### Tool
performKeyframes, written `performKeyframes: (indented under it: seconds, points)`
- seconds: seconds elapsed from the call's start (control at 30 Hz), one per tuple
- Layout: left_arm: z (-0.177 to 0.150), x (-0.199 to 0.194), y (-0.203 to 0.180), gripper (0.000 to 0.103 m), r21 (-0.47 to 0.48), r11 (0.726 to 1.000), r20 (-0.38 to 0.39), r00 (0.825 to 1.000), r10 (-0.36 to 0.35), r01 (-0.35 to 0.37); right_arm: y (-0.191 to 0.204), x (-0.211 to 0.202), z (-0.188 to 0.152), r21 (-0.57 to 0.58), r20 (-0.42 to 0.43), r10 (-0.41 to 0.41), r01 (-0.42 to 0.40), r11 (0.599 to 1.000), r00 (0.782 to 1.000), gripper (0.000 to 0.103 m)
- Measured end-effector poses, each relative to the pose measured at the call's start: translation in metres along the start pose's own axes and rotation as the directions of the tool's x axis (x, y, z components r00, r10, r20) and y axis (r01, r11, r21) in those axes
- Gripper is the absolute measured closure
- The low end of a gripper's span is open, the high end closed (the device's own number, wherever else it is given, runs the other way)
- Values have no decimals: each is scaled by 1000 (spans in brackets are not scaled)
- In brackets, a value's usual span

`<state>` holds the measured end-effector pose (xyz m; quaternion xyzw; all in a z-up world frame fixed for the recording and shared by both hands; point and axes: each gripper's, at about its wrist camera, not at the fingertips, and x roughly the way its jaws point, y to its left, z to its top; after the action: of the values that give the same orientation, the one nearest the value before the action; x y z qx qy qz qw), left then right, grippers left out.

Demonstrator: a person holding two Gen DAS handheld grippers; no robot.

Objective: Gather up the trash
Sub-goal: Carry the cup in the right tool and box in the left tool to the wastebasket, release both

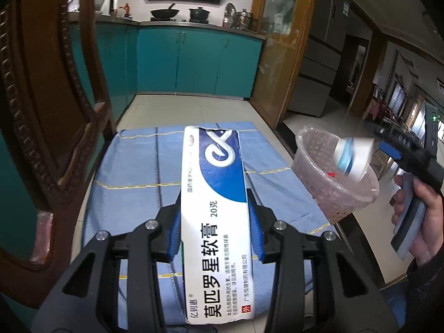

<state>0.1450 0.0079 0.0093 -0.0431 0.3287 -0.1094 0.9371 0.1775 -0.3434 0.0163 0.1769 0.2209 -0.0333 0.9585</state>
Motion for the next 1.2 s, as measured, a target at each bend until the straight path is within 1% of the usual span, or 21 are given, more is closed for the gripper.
performKeyframes:
  seconds: [0.07,0.13,0.17,0.23,0.33,0.4,0.43,0.47,0.5,0.53,0.57,0.6,0.63,0.7,0.73,0.8,0.87,0.97,1.03,1.13,1.2]
  points:
    - [2,6,-10,62,5,1000,-16,999,-28,28,-23,-13,8,125,21,51,-53,991,998,16]
    - [6,13,-28,62,39,998,-28,998,-48,49,-48,-35,11,249,86,74,-94,964,994,11]
    - [9,18,-40,62,56,996,-38,997,-62,65,-55,-42,12,281,108,79,-107,954,991,11]
    - [19,30,-64,62,81,991,-52,994,-99,103,-66,-52,13,324,153,47,-95,941,987,11]
    - [46,53,-115,62,127,979,-68,986,-153,161,-73,-58,13,351,176,2,-65,934,984,11]
    - [67,68,-151,62,153,966,-79,977,-198,208,-80,-60,10,389,185,-20,-54,920,983,10]
    - [78,77,-170,60,160,957,-89,969,-229,241,-83,-60,10,405,183,-25,-52,913,983,10]
    - [91,90,-192,56,173,948,-104,962,-251,266,-85,-59,10,412,175,-22,-53,910,984,10]
    - [98,100,-207,48,186,944,-115,960,-255,272,-86,-58,10,412,170,-20,-53,910,985,10]
    - [105,111,-220,25,190,945,-123,961,-248,268,-87,-58,10,414,167,-16,-55,909,986,10]
    - [110,119,-227,16,180,953,-106,968,-229,245,-87,-58,10,416,168,-15,-58,907,986,10]
    - [111,124,-230,15,174,957,-92,971,-219,232,-87,-59,10,419,174,-17,-59,906,985,10]
    - [110,129,-231,15,172,961,-98,974,-203,217,-89,-61,10,418,179,-13,-64,906,984,11]
    - [104,128,-222,14,158,968,-105,978,-181,196,-86,-59,11,405,169,3,-72,911,986,10]
    - [98,123,-212,10,147,970,-98,979,-178,192,-84,-58,11,393,161,10,-73,917,987,10]
    - [88,110,-191,9,140,978,-88,986,-141,152,-73,-55,11,354,143,24,-74,932,989,10]
    - [75,92,-159,4,120,988,-69,993,-94,102,-60,-52,10,314,127,45,-83,946,991,11]
    - [54,57,-106,3,66,998,-22,1000,-10,11,-25,-42,3,181,64,75,-85,980,995,10]
    - [45,38,-72,3,31,998,-12,999,45,-45,3,-35,-8,80,12,90,-91,993,996,11]
    - [25,12,-33,3,14,985,4,985,171,-171,44,-29,-28,-57,-49,88,-91,994,995,11]
    - [13,1,-9,3,-48,977,-18,978,208,-209,68,-28,-41,-137,-75,84,-94,986,994,11]
